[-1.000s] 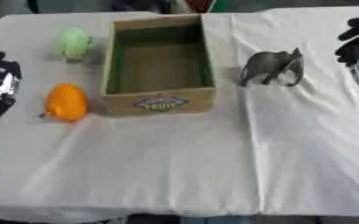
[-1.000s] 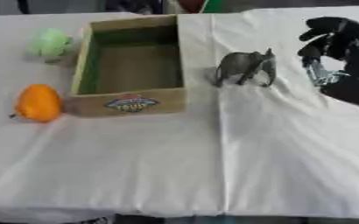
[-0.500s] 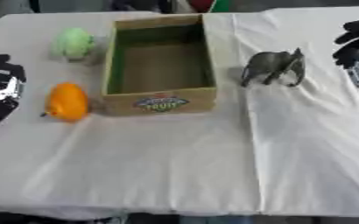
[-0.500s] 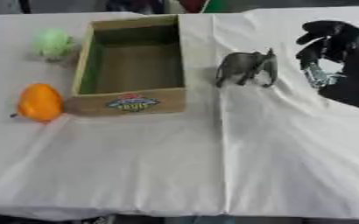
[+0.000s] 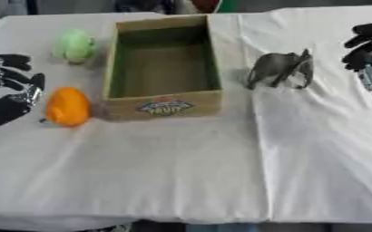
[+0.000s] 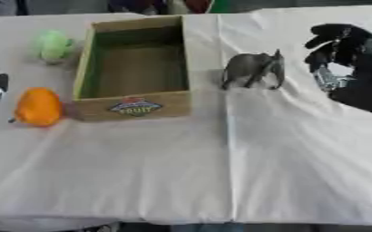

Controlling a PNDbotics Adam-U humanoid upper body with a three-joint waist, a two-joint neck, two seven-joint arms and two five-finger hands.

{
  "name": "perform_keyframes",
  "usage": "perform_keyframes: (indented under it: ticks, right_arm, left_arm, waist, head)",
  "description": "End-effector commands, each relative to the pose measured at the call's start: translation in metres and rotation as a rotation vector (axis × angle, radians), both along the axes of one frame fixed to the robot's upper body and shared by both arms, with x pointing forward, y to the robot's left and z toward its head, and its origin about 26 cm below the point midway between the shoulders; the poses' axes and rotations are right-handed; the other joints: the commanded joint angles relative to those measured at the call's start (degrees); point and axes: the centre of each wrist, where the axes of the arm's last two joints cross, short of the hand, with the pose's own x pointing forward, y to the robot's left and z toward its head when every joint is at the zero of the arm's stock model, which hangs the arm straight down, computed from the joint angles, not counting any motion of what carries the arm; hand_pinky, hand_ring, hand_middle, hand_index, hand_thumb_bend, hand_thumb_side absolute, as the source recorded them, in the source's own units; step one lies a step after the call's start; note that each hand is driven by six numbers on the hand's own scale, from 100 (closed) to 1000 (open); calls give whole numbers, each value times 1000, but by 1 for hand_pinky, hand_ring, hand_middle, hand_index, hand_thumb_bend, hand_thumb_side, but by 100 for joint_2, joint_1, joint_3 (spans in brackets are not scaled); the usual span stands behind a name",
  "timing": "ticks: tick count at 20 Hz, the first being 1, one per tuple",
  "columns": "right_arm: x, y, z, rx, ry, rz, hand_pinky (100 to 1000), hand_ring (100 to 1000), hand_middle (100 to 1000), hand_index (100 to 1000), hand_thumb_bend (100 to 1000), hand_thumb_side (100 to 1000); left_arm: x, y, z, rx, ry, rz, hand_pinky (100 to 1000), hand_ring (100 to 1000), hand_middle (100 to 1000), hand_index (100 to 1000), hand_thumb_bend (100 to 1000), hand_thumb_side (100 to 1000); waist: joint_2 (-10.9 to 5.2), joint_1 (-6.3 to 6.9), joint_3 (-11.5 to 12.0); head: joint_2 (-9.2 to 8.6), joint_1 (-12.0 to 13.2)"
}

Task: Pick up objects on the table and place them in the box.

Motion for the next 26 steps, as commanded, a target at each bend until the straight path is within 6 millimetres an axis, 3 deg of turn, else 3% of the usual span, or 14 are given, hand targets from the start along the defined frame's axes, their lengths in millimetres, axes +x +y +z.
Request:
perform_keyframes:
  ticks: [1,9,17,22,24,26]
  right_arm:
    - [0,-3,6,-19,-13,-5,575,612,652,831,100,317]
    - [1,-3,6,-16,-9,1,576,611,651,831,100,326]
    - [1,-3,6,-12,-9,2,576,610,651,831,100,334]
    - [1,-3,6,-11,-9,3,573,606,651,831,100,339]
    - [1,-3,6,-10,-9,1,573,606,651,831,100,343]
    - [1,-3,6,-9,-8,1,573,606,652,831,100,343]
  left_arm:
    - [5,9,19,180,46,-13,649,654,676,784,234,359]
    - [26,4,22,356,189,-83,698,710,737,823,273,336]
    - [36,-4,9,429,248,-70,686,716,765,846,303,336]
    - [40,-6,-4,448,272,-40,638,666,727,826,236,284]
    - [41,-5,-8,459,278,-31,575,590,648,792,152,225]
    - [42,-5,-10,468,273,-17,558,569,620,780,125,206]
  waist:
    - [-112,6,-8]
    - [-131,0,-55]
    - [-119,-10,-61]
    - [-117,-19,-72]
    - [-117,-21,-81]
    - [-118,-24,-91]
  head:
    - [28,6]
    - [28,20]
    - [28,13]
    - [28,2]
    - [28,-2]
    - [28,-5]
